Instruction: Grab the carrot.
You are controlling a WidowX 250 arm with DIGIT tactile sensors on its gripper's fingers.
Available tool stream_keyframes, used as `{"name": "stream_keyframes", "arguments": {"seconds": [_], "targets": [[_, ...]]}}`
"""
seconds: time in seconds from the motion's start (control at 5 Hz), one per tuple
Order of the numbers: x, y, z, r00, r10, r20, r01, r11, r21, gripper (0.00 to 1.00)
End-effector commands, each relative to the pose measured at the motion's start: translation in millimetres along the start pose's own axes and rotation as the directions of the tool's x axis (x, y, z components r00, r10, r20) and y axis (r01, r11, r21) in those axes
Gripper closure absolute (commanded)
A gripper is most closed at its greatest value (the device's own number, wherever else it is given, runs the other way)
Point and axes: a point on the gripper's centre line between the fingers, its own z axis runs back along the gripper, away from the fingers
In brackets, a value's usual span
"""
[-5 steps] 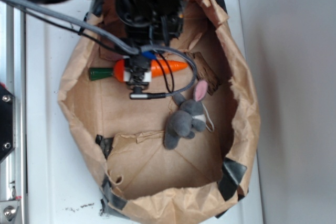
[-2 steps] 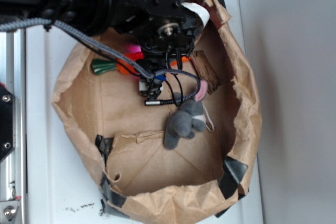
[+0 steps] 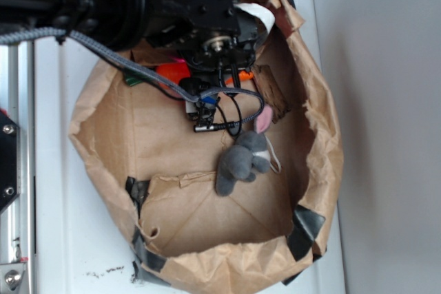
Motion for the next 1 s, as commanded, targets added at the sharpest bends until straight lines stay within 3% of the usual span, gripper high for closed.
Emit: {"name": "stream_keyframes", "arguments": {"seconds": [0.0,0.2,0.4,0.8], "targets": [[-0.6,6.8,66.5,0.987,0.005,0.161,0.016,0.992,-0.126,1.0],[-7.7,14.7,109.3,0.98,-0.012,0.198,0.052,0.979,-0.199,1.0],[-15.4,24.7,122.3,0.975,-0.006,0.221,0.055,0.975,-0.215,1.0],[-19.4,23.8,124.4,0.971,-0.008,0.24,0.052,0.983,-0.177,1.0]]}}
